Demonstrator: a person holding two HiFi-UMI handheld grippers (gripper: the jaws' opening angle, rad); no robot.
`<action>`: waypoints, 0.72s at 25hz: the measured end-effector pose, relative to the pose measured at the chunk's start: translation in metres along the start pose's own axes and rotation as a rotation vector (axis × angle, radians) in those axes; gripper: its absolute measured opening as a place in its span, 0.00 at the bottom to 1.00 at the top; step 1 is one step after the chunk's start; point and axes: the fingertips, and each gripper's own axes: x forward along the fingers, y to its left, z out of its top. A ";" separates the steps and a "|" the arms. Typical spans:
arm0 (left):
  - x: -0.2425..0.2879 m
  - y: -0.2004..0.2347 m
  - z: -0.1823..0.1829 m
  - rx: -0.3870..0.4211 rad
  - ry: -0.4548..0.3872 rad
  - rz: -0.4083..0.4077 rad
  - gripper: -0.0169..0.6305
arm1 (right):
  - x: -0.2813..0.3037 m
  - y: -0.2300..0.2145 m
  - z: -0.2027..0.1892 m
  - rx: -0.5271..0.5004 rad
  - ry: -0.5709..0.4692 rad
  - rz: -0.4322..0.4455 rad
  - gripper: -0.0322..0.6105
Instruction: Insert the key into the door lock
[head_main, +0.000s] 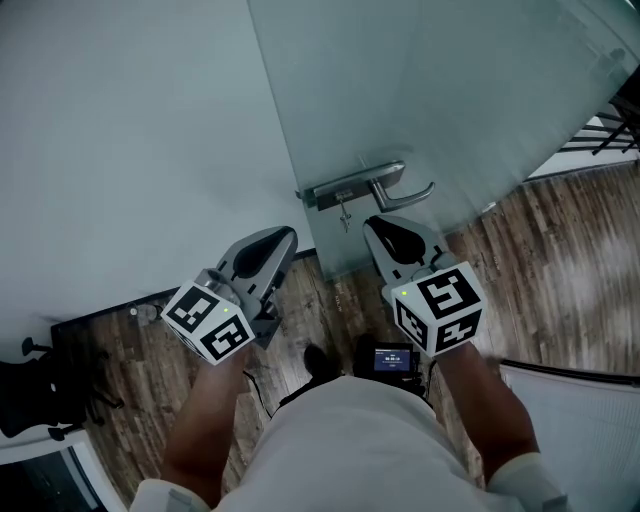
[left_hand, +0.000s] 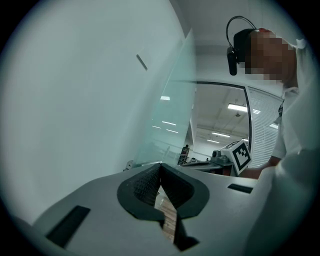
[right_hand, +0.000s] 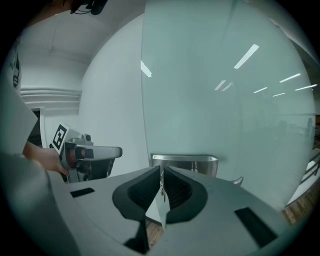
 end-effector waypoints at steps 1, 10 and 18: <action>-0.001 -0.003 0.001 0.003 0.000 -0.002 0.05 | -0.002 0.001 0.001 0.000 -0.003 0.002 0.10; -0.017 -0.025 -0.002 -0.009 -0.007 0.014 0.05 | -0.023 0.006 0.006 0.010 -0.027 0.008 0.10; -0.031 -0.044 -0.007 -0.029 -0.004 0.012 0.05 | -0.046 0.012 0.007 0.020 -0.035 0.008 0.08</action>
